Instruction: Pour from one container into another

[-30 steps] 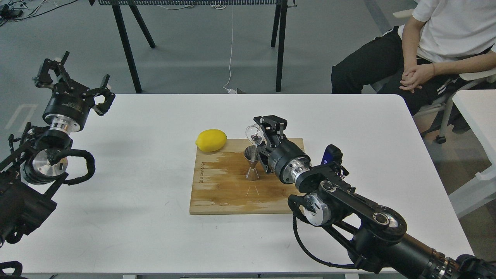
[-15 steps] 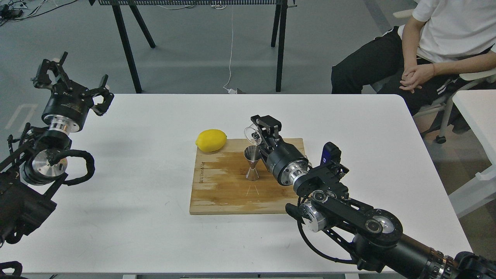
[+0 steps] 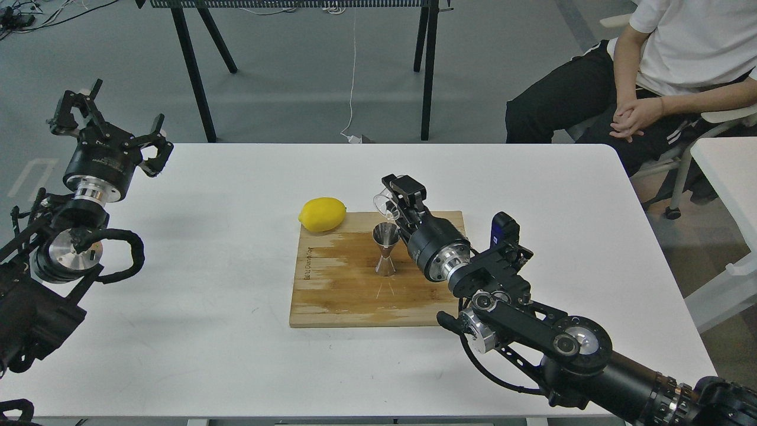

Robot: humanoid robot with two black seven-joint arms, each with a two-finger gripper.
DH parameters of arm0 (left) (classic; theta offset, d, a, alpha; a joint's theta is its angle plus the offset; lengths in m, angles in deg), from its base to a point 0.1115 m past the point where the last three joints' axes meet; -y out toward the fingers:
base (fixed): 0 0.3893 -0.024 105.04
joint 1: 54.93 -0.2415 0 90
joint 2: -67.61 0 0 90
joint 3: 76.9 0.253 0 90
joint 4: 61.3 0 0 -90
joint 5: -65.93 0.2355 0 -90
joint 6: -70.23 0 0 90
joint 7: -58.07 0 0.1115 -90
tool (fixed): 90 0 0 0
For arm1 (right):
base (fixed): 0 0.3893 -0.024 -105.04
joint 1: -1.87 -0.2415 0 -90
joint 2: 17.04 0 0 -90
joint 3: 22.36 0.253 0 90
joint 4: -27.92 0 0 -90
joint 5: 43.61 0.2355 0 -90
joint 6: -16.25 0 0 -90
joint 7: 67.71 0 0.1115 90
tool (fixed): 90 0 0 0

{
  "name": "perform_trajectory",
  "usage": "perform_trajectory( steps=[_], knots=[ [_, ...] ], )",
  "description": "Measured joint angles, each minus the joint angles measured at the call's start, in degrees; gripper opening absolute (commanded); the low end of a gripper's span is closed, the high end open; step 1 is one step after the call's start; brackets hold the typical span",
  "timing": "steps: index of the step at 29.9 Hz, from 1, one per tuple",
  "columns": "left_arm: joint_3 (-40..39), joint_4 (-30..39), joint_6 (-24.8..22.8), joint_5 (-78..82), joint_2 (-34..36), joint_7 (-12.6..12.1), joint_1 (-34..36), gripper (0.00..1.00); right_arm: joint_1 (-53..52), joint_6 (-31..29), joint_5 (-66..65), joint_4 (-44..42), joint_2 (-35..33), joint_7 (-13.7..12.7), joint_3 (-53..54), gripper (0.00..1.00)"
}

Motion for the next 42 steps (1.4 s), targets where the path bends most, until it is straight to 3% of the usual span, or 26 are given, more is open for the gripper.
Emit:
perform_trajectory(
  steps=[42],
  knots=[
    [-0.08,-1.41,-0.17,0.0,-0.09,0.46,-0.18,1.0,-5.38,-0.09,-3.22,-1.56,-3.26,0.42,-7.98,0.34]
  ],
)
